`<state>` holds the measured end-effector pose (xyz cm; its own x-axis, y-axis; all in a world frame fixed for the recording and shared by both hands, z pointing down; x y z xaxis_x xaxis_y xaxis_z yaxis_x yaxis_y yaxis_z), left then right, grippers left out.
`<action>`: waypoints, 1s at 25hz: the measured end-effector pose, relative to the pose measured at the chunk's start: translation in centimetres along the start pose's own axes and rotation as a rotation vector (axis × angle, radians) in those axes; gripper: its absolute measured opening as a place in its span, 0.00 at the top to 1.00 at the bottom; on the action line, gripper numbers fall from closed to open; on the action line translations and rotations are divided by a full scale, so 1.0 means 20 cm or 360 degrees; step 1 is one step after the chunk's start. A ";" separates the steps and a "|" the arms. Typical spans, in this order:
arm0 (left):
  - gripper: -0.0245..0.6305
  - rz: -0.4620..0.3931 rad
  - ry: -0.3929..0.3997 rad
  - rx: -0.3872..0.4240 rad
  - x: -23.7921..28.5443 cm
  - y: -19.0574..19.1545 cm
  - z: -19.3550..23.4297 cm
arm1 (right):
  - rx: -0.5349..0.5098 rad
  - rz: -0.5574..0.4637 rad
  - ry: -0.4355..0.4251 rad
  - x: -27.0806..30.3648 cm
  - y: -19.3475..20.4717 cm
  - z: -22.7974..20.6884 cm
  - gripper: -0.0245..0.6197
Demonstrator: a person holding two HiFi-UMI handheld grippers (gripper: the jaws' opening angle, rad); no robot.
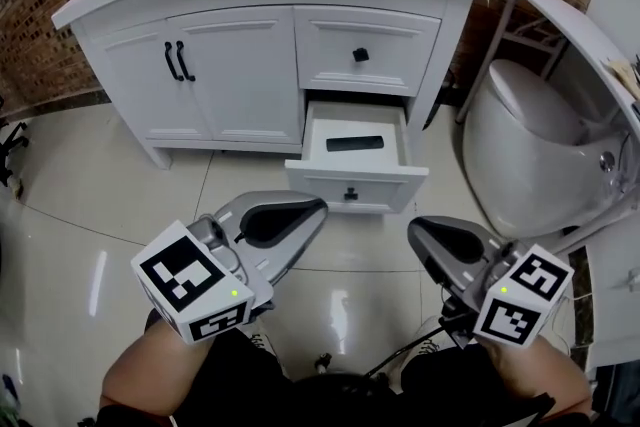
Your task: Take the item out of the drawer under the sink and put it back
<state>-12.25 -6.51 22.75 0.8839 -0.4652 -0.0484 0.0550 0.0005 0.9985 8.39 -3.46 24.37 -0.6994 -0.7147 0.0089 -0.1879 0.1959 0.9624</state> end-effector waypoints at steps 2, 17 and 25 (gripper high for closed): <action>0.96 0.0031 0.0015 0.0005 -0.01 0.05 -0.01 | 0.0003 0.0038 0.0014 -0.01 0.03 -0.01 0.96; 0.95 0.0073 0.0028 -0.0100 -0.01 0.15 0.04 | 0.0028 0.0102 0.0086 0.02 0.13 -0.07 0.96; 0.95 0.0102 0.0041 -0.0086 0.02 0.18 0.03 | 0.0021 0.0138 0.0088 0.01 0.14 -0.06 0.96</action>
<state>-11.99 -7.31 26.30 0.8979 -0.4400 0.0139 0.0225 0.0774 0.9968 8.45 -3.88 27.46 -0.6744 -0.7305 0.1075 -0.1377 0.2675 0.9537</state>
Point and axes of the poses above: the fingertips, and each gripper's own axes: x forward along the fingers, z to its left, y out of its underside, the point moved 7 cm from there along -x, backward along the fingers, and after that the axes turned 13 degrees about -z, right-handed, at the moved point
